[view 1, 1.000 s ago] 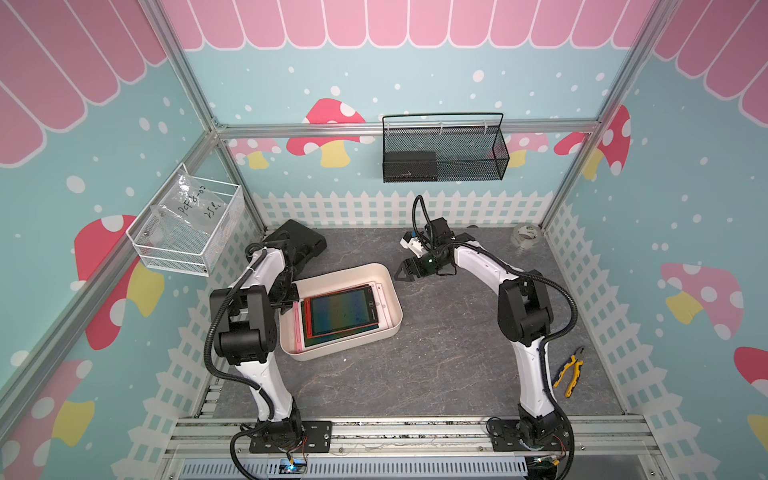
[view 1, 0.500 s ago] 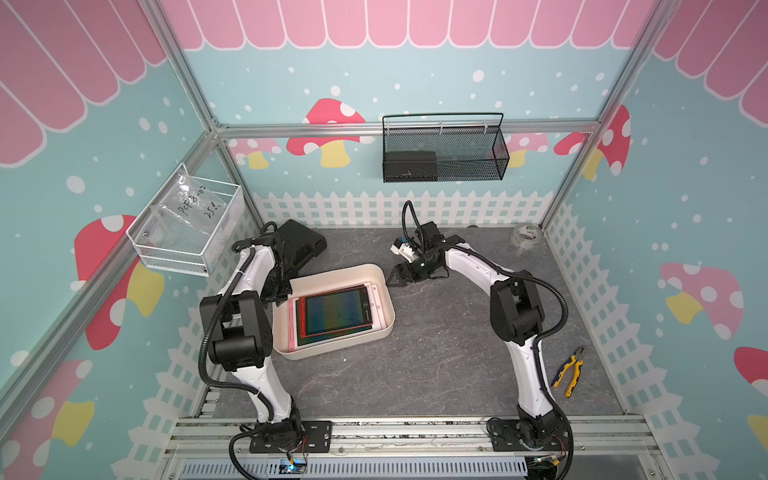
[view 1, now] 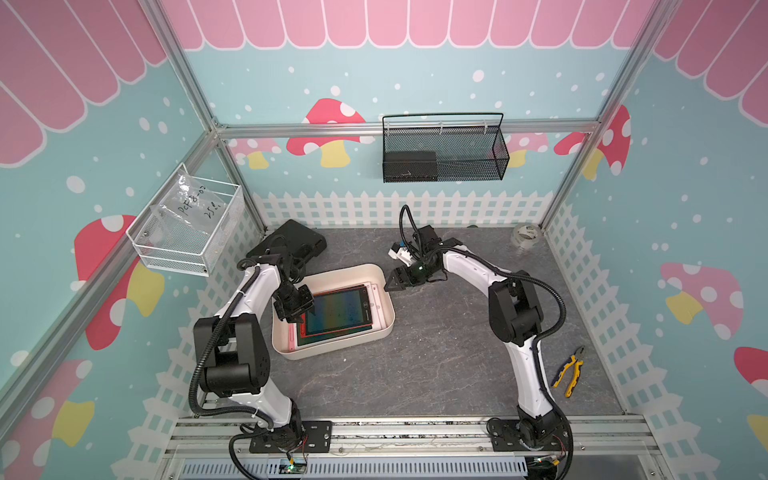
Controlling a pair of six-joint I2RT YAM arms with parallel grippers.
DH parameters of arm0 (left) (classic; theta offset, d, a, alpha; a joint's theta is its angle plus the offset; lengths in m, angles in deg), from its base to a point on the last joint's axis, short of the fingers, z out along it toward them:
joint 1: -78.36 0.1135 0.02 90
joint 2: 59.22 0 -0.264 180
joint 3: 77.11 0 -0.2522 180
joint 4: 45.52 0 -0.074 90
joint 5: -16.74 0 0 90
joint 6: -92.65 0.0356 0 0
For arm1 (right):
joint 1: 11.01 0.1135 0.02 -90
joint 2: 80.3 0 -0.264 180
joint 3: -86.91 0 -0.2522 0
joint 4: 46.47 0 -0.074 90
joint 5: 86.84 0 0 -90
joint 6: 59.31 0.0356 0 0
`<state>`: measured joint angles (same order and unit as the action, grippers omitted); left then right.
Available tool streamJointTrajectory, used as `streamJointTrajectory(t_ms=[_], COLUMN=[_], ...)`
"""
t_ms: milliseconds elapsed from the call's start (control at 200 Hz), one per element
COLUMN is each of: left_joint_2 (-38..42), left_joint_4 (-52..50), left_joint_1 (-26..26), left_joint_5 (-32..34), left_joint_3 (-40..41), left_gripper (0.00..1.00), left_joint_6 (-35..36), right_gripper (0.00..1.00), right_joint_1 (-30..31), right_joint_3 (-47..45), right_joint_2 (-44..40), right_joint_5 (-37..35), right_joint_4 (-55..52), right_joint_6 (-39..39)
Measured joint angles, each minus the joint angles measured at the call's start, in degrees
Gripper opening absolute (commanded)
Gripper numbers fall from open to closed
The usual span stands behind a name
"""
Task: Take out the writing tablet from the storage box
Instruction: Adjust the storage box at the center of the board.
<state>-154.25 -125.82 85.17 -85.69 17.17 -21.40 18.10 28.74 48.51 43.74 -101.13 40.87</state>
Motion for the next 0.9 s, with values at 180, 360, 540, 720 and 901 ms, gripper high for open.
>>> streamJointTrajectory(t_ms=[180,360,540,720,901], left_joint_2=[0.0,-0.5,-2.4,-3.3,-4.0], left_joint_4=[1.9,2.0,2.2,2.8,3.2], left_joint_1=[0.3,2.6,3.9,4.0,4.4], left_joint_5=[0.3,2.0,3.7,4.0,4.5], left_joint_3=[0.2,-0.1,-0.3,-0.3,-0.3], left_gripper=[0.43,0.43,0.42,0.43,0.43], left_joint_6=[-0.2,1.4,3.5,4.1,5.0], right_gripper=[0.83,0.83,0.83,0.83,0.82], right_joint_1=[1.1,1.7,2.1,3.3,5.3], right_joint_3=[-0.1,-0.7,-0.8,-0.9,-0.8], right_joint_2=[0.0,0.0,0.0,0.0,0.8], right_joint_5=[0.5,0.5,0.9,1.2,1.6], right_joint_4=[0.0,-0.1,-0.2,-0.2,-0.6], right_joint_6=[0.2,0.3,0.4,0.4,0.6])
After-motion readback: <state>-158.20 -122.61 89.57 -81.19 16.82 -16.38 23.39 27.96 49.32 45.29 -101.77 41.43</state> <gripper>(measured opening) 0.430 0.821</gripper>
